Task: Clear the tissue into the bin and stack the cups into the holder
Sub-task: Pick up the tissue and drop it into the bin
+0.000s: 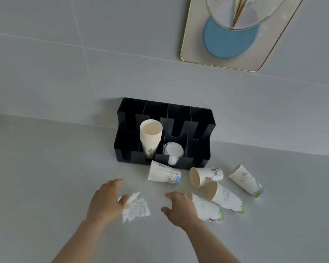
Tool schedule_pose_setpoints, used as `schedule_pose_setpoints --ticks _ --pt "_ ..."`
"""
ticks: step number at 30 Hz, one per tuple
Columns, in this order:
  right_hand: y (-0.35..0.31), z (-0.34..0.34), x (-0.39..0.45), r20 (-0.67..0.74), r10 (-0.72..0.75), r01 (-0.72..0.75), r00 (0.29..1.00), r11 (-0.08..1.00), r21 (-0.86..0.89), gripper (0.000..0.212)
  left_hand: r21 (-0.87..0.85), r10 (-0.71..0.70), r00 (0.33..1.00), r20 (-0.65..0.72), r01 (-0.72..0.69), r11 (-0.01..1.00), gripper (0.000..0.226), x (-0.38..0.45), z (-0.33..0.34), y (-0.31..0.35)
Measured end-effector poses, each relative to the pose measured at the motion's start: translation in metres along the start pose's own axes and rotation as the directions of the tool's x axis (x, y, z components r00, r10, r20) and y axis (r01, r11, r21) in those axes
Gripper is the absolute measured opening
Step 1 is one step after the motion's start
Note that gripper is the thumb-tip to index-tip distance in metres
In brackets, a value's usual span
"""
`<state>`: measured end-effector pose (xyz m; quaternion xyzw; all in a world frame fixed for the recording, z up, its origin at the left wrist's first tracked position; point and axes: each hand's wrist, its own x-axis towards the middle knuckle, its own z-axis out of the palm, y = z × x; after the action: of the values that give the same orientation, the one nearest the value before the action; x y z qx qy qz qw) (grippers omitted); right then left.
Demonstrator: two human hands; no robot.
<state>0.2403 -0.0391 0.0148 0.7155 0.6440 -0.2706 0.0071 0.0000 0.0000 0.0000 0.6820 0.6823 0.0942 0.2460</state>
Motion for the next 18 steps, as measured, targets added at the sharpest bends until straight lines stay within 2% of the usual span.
schedule_pose_setpoints --ticks 3,6,9,15,18 --pt "-0.021 0.024 0.003 0.054 0.041 -0.044 0.998 0.998 0.054 0.055 -0.073 -0.031 0.997 0.074 0.036 0.997 0.066 -0.002 0.008 -0.020" --pt "-0.038 0.042 0.004 0.107 0.085 -0.094 0.991 0.992 0.079 0.053 -0.164 -0.052 0.982 0.179 0.082 0.983 0.082 -0.010 0.021 -0.035" --pt "-0.049 0.054 0.009 0.122 0.118 -0.131 0.986 0.986 0.107 0.055 -0.151 -0.041 0.972 0.233 0.078 0.985 0.088 -0.012 0.031 -0.049" --pt "-0.060 0.074 0.017 0.173 0.152 -0.184 0.973 0.965 0.189 0.067 -0.151 0.016 0.969 0.246 0.022 0.988 0.056 -0.007 0.047 -0.053" --pt "-0.062 0.079 0.016 0.170 0.184 -0.233 0.968 0.914 0.333 0.066 -0.207 0.048 0.966 0.253 0.006 0.978 0.042 -0.007 0.057 -0.046"
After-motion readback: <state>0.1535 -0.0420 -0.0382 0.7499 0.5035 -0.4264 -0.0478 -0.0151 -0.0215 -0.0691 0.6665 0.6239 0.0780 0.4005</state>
